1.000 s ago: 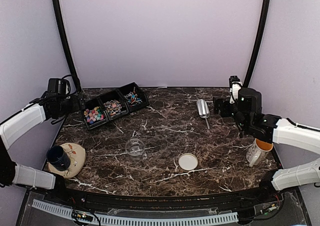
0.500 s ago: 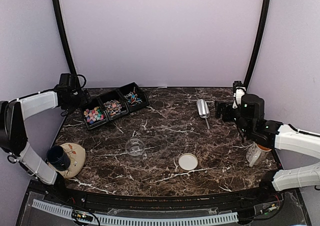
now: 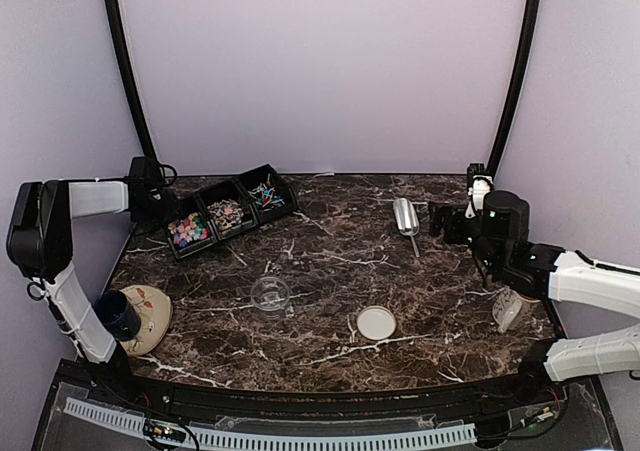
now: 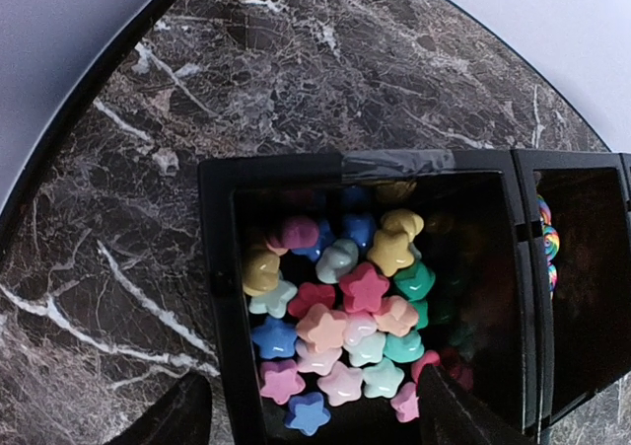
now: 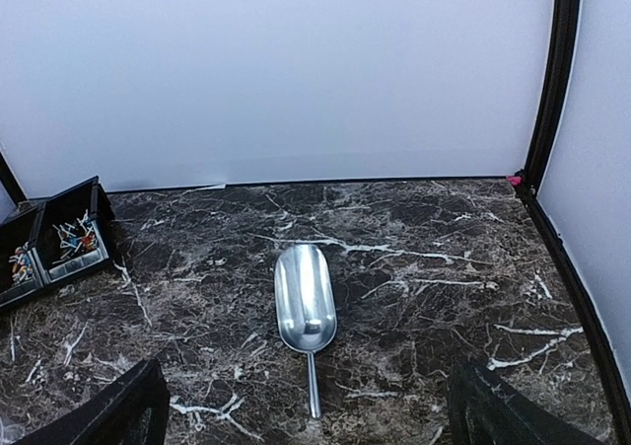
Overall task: Pack the candies
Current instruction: Move the plate to the center of the board.
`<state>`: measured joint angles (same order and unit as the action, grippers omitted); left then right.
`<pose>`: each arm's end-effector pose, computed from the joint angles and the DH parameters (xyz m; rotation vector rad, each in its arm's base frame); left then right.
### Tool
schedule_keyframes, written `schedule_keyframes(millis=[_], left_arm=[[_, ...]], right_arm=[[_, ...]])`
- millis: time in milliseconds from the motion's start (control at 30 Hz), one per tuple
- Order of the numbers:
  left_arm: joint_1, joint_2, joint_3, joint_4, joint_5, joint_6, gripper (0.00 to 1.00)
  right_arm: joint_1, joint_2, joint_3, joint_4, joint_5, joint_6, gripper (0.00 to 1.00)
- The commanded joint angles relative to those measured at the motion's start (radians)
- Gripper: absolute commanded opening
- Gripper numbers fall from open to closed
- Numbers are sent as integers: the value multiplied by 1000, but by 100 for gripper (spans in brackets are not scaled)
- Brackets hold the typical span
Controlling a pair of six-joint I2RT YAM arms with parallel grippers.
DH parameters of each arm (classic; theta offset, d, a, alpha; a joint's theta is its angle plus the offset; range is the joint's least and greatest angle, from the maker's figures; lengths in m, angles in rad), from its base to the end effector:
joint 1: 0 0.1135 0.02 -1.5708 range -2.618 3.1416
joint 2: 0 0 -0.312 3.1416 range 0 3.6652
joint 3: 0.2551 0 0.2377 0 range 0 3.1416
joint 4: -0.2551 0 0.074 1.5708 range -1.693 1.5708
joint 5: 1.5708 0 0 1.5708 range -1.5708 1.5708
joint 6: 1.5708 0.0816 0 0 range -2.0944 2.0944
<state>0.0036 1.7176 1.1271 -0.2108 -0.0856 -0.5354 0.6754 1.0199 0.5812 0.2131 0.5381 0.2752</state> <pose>0.3981 0.0084 0.2324 -0.6716 2.2768 -0.1545 0.2063 0.1117 0.3037 0.0285 1.7684 0.2061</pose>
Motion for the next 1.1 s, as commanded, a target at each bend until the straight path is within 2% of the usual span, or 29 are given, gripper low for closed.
schedule_keyframes(millis=[0, 67, 200, 333, 500, 633, 700, 833, 900, 1067], left_arm=[[6, 17, 25, -7, 28, 18, 67], [7, 28, 25, -8, 37, 17, 62], [6, 34, 25, -6, 65, 14, 45], [7, 28, 20, -1, 105, 10, 39], [6, 18, 0, 3, 154, 3, 26], [-1, 1, -14, 8, 169, 5, 23], [-5, -8, -18, 8, 173, 9, 17], [-27, -28, -28, 1, 168, 18, 15], [-41, -34, -32, -7, 157, 24, 7], [-75, -53, -47, -23, 153, 14, 6]], right_arm=[[7, 13, -13, 53, -9, 15, 98], [7, 17, -13, 53, -9, 15, 98], [7, 24, -14, 58, -9, 15, 98], [7, 39, -9, 57, -8, 14, 98], [7, 55, -9, 63, -7, 14, 98], [7, 76, 0, 57, -6, 15, 98], [7, 79, 5, 48, -7, 16, 98], [7, 71, 0, 54, -6, 16, 98], [7, 72, -1, 55, -7, 15, 98], [7, 73, 2, 50, -12, 16, 98]])
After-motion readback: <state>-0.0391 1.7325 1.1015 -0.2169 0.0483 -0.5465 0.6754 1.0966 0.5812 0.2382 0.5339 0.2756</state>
